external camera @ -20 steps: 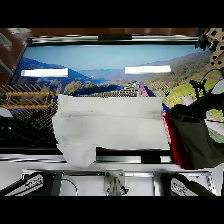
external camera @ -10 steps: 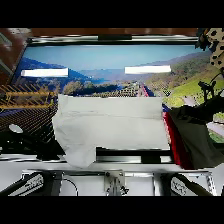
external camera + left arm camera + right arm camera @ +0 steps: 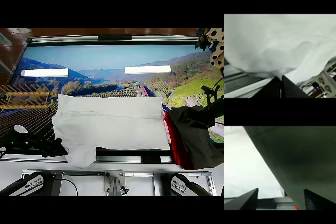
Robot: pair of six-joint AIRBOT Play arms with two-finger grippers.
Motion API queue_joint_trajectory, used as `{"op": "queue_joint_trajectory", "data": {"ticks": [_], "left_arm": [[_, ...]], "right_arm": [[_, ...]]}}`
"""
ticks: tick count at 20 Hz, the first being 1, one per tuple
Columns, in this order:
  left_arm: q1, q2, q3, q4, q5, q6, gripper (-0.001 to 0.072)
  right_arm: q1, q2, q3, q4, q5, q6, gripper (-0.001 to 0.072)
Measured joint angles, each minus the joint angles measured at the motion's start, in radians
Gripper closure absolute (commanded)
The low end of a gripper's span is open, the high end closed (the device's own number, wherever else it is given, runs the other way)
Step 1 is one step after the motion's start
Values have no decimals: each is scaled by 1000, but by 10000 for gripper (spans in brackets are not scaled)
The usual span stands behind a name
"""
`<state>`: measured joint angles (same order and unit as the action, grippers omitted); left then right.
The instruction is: Fold the shirts.
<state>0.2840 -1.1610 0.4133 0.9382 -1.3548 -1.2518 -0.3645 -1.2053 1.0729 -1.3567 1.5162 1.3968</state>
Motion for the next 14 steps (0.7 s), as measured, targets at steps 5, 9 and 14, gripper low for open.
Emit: {"op": "queue_joint_trajectory", "data": {"ticks": [5, 9, 14], "left_arm": [[-23, 2, -2, -20, 7, 24, 678], [-27, 10, -2, -24, 9, 45, 678], [-27, 14, -2, -26, 9, 60, 678]], "right_arm": [[-2, 0, -198, 72, 46, -47, 35], [0, 1, -328, 89, 27, -58, 73], [1, 1, -399, 97, -57, -44, 73]]}}
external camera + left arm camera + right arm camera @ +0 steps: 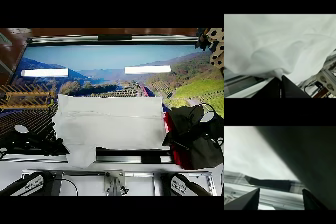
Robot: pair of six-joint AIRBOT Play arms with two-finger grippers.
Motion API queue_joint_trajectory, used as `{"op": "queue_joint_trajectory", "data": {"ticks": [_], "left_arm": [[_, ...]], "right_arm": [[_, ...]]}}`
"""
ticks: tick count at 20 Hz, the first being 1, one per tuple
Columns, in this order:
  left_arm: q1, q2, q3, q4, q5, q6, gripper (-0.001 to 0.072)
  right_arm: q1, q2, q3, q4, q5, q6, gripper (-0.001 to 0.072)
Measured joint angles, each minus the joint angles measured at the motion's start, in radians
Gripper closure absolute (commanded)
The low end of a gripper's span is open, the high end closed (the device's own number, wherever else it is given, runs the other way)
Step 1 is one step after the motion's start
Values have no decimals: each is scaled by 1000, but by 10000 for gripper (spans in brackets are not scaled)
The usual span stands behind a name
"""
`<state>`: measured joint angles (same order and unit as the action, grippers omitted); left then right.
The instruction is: Fold the shirts.
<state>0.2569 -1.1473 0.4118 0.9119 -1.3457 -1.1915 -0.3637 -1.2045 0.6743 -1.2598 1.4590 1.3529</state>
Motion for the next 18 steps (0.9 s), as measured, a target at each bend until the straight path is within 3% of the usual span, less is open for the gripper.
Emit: {"op": "queue_joint_trajectory", "data": {"ticks": [9, 10, 14, 16, 17, 18], "left_arm": [[0, 0, 0, -2, -1, 3, 678], [0, 0, 0, -2, -1, 3, 678], [0, 0, 0, -6, -1, 3, 678], [0, 0, 1, -10, -1, 3, 678], [0, 0, 2, -11, -1, 3, 678], [0, 0, 3, -11, -1, 3, 678]], "right_arm": [[0, -7, -21, 16, -119, 50, 99], [0, -13, -24, 18, -126, 51, 127], [0, -40, -37, 40, -143, 49, 393], [0, -47, -40, 47, -161, 59, 464], [0, -48, -41, 54, -169, 61, 620], [0, -50, -42, 64, -177, 66, 631]]}}
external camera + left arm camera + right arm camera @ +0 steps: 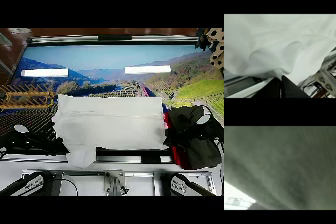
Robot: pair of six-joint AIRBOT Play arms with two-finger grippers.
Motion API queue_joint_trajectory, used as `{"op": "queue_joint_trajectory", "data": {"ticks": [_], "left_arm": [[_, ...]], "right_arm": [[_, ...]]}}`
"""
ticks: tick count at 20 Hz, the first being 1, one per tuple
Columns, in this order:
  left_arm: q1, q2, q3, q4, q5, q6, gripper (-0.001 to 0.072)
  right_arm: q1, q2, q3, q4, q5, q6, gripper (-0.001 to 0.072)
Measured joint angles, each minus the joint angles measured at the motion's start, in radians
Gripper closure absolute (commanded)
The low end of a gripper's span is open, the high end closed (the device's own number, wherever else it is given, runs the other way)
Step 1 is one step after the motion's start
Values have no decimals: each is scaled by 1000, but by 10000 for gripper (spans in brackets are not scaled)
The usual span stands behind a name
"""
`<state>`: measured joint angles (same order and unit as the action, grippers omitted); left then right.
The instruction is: Fold the shirts.
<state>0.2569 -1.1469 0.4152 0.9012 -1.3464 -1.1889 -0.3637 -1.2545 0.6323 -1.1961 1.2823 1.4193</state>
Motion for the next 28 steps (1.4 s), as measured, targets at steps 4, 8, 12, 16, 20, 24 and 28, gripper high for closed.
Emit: {"op": "queue_joint_trajectory", "data": {"ticks": [4, 8, 12, 16, 20, 24, 28], "left_arm": [[0, 19, 42, 1, 0, 2, 679], [0, 45, 177, 5, -18, 8, 678], [0, 50, 343, 6, -41, 8, 679], [0, 23, 489, 5, -33, -4, 679], [-1, -68, 623, -43, -1, -25, 679], [-1, -197, 741, -103, 21, -47, 679], [0, -325, 830, -121, 28, -72, 678]], "right_arm": [[0, 5, 10, 26, 10, -45, 632], [0, 60, 81, 38, 43, -92, 633], [0, 100, 177, 79, 55, -98, 633], [0, 107, 257, 142, 24, -97, 633], [19, 56, 354, 205, -26, -93, 633], [120, -63, 505, 185, -86, -53, 633], [193, -197, 688, 108, -119, 11, 633]]}}
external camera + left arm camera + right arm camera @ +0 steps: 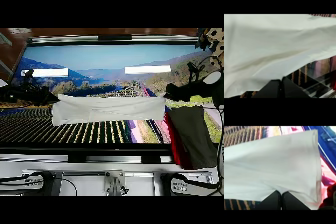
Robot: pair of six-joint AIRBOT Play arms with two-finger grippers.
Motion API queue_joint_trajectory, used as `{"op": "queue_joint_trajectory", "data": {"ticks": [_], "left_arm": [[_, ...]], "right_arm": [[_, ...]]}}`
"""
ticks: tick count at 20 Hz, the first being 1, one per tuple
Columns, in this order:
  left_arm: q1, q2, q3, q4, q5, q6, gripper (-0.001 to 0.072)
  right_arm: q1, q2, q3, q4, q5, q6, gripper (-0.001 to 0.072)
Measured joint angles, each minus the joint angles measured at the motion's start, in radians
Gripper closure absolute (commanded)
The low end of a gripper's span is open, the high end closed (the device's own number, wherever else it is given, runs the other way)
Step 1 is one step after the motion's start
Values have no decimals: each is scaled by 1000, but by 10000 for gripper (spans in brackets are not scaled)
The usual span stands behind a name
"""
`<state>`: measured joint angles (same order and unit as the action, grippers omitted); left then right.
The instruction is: Fold the shirts.
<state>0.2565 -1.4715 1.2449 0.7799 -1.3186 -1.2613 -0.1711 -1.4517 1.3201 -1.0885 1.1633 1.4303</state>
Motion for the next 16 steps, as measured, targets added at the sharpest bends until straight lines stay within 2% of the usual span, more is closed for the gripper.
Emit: {"op": "queue_joint_trajectory", "data": {"ticks": [8, 9, 10, 11, 12, 16], "left_arm": [[-1, -146, 77, -11, 44, -32, 675], [-2, -157, 79, -10, 51, -42, 586], [-2, -168, 81, -10, 50, -55, 372], [-2, -177, 82, -10, 43, -66, 163], [-1, -184, 83, -10, 34, -74, 146], [17, -190, 119, -10, -20, -87, 148]], "right_arm": [[50, -168, 137, -59, 23, 59, 632], [60, -189, 140, -63, 29, 63, 631], [72, -210, 142, -67, 35, 69, 569], [84, -226, 144, -70, 38, 76, 261], [93, -238, 145, -71, 42, 77, 29], [76, -234, 148, -89, 52, 83, 26]]}}
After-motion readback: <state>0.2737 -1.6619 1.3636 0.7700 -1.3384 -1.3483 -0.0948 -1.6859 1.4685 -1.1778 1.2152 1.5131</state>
